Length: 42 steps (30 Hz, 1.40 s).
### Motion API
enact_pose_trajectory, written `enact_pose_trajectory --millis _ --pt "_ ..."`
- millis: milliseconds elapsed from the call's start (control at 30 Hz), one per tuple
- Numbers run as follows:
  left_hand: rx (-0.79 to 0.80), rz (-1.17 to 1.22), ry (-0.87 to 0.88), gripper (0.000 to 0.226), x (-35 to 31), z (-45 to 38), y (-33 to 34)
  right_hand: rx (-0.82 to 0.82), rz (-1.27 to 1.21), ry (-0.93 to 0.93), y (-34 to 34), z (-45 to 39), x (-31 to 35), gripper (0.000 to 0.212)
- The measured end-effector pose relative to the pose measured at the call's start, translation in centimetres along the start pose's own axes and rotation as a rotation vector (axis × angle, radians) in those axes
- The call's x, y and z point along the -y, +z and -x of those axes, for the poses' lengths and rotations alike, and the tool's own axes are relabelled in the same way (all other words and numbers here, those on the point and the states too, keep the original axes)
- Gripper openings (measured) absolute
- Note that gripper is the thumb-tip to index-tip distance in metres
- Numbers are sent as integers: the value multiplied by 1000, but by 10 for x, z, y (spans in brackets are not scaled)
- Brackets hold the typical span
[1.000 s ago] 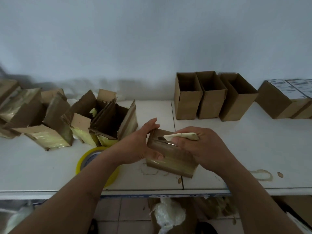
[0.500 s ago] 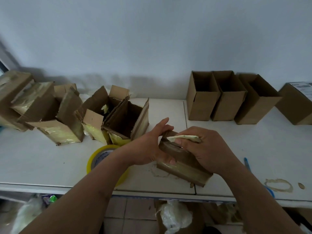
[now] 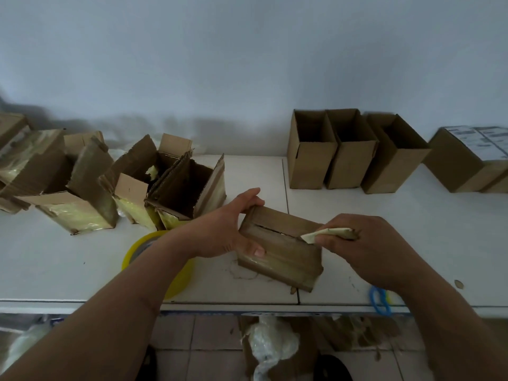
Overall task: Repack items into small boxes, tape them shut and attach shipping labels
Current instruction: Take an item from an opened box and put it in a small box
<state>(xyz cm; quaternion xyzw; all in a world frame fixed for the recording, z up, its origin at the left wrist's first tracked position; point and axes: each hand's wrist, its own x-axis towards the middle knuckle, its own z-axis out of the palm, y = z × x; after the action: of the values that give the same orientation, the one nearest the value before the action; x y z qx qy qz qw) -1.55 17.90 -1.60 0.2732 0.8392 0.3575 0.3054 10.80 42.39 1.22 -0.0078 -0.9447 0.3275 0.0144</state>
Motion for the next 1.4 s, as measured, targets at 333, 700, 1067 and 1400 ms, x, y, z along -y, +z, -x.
enact_pose_trajectory --millis 333,700,1067,1400 --pt "-21 -64 -32 112 -11 4 -8 -30 -42 115 -44 37 -22 15" --pt "-179 -491 128 101 -31 3 22 -211 276 221 37 6 -63 27" --pt "-349 -726 280 96 -32 9 75 168 647 354 39 13 -82 75" --pt "-380 -391 278 73 -15 14 45 -43 -246 105 46 -13 21 45"
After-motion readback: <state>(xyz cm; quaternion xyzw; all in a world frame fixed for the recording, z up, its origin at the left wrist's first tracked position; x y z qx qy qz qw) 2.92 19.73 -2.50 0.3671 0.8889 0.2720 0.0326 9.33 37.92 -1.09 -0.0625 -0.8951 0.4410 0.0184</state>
